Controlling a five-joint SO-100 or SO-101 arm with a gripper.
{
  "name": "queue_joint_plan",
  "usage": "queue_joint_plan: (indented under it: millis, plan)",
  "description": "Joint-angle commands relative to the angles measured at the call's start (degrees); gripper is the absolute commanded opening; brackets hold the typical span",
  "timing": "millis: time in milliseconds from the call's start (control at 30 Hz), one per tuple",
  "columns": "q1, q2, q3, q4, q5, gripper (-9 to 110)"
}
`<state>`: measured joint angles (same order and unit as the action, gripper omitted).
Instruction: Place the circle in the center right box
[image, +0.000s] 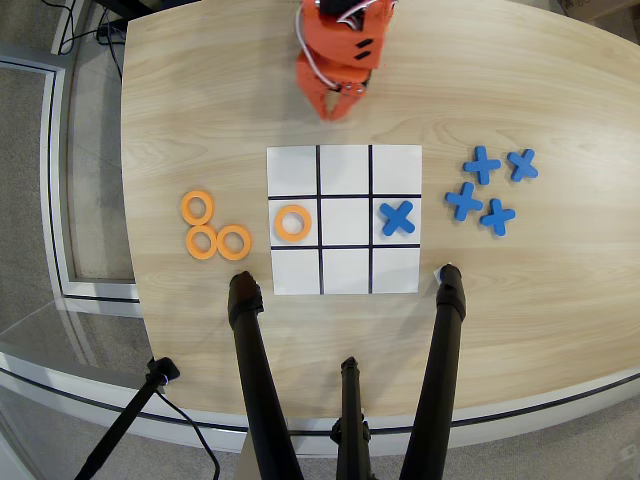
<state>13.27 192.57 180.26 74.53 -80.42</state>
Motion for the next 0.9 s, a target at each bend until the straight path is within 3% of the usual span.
queue_joint_plan:
  millis: [0,167,600,700,867]
  plan:
    - [14.4,-0.1,3.3,0.2,-2.1,0]
    - [36.0,0.7,3.3,0.0,-14.6,0]
    - [74.5,1.8,3.3,-0.2,-14.2,0]
    - [81.6,1.8,3.3,-0.2,-14.1,0]
    - [82.6,1.8,3.3,-0.2,-14.1,0]
